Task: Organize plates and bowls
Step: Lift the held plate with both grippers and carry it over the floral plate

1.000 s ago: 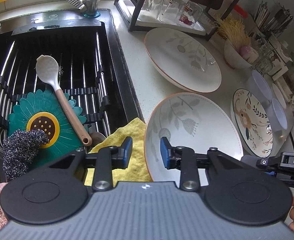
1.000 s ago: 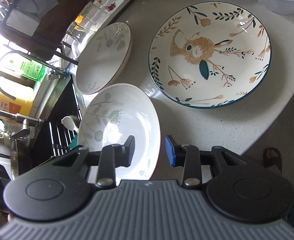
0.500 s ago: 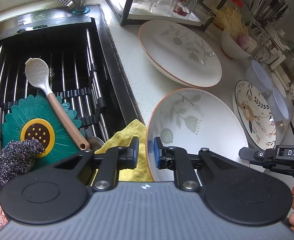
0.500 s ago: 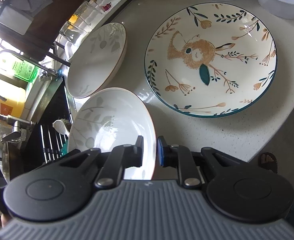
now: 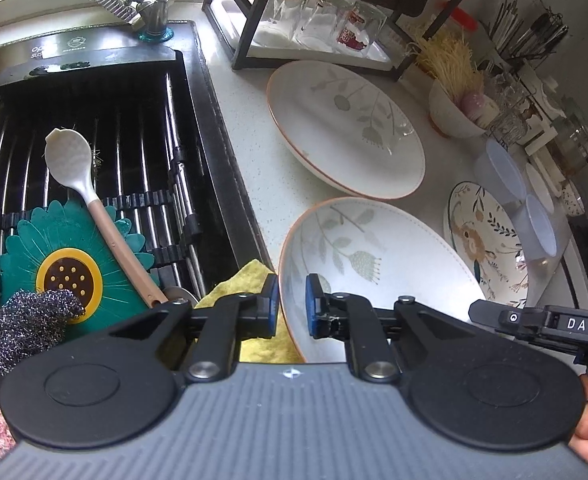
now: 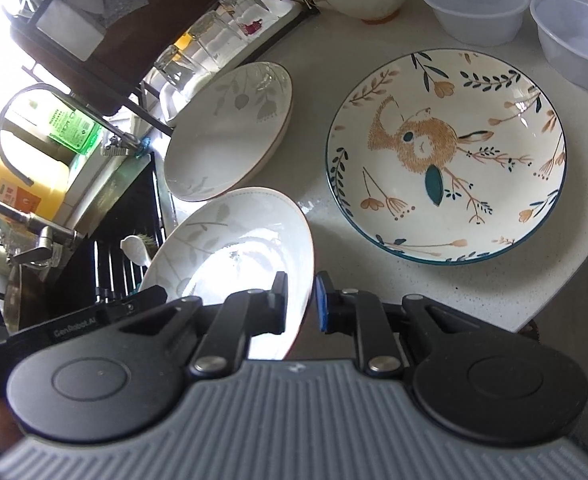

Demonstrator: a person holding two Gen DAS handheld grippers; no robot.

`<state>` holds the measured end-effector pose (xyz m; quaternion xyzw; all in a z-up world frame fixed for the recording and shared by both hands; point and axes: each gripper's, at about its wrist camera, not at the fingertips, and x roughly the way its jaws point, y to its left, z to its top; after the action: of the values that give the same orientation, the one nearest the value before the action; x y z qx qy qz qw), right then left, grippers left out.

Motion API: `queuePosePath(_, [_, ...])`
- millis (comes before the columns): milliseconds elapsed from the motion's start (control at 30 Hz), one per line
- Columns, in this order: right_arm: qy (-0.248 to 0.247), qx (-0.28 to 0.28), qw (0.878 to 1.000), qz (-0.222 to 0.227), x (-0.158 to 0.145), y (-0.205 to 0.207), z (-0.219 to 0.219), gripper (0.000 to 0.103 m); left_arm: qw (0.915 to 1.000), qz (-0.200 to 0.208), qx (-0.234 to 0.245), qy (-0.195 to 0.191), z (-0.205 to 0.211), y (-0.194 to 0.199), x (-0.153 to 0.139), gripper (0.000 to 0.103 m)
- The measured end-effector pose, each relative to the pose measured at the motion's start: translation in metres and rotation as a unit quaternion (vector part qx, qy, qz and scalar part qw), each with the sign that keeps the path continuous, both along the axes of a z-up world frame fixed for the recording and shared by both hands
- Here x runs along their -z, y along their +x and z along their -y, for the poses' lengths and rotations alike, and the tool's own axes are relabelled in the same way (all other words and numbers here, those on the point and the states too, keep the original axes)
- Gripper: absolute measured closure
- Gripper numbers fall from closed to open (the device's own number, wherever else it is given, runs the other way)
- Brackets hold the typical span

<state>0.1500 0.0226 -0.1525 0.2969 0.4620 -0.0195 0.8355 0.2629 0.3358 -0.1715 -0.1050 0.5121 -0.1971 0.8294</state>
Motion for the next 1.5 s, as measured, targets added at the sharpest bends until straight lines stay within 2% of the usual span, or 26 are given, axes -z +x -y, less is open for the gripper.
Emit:
queuePosePath(100, [0.007,-0.008,1.0,0.012,-0.008,-0.001,0.005,0.085,0.9999,0.008,-0.005,0.005,0.003,-0.003,-0.011,0.087])
queuePosePath(367, [0.006,-0.04,0.998,0.038,-0.029,0.002,0.017,0.085,0.9992,0.022,-0.03,-0.01,0.007,-0.012,-0.041,0.087])
queuePosePath(600, [-0.004,-0.069,0.995,0.065,-0.051,0.008,0.043,0.085,0.9971,0.056,-0.051,-0.01,0.038,-0.02,-0.073,0.087])
queuePosePath(733, [-0.01,-0.083,0.993,0.083,-0.063,0.015,0.061,0.085,0.9959,0.057,-0.069,-0.016,0.055,-0.02,-0.082,0.087])
queuePosePath(867, [-0.013,-0.096,0.99,0.099,-0.07,0.023,0.08,0.085,0.9951,0.065,-0.074,-0.006,0.076,-0.021,-0.089,0.087])
queuePosePath(1167, [-0.013,-0.097,0.989,0.11,-0.066,0.032,0.122,0.085,0.9952,0.057,-0.08,0.008,0.123,-0.017,-0.086,0.087])
queuePosePath(1500, [-0.041,-0.106,0.988,0.101,-0.052,0.039,0.152,0.085,0.9976,0.018,-0.06,0.031,0.163,-0.007,-0.051,0.087])
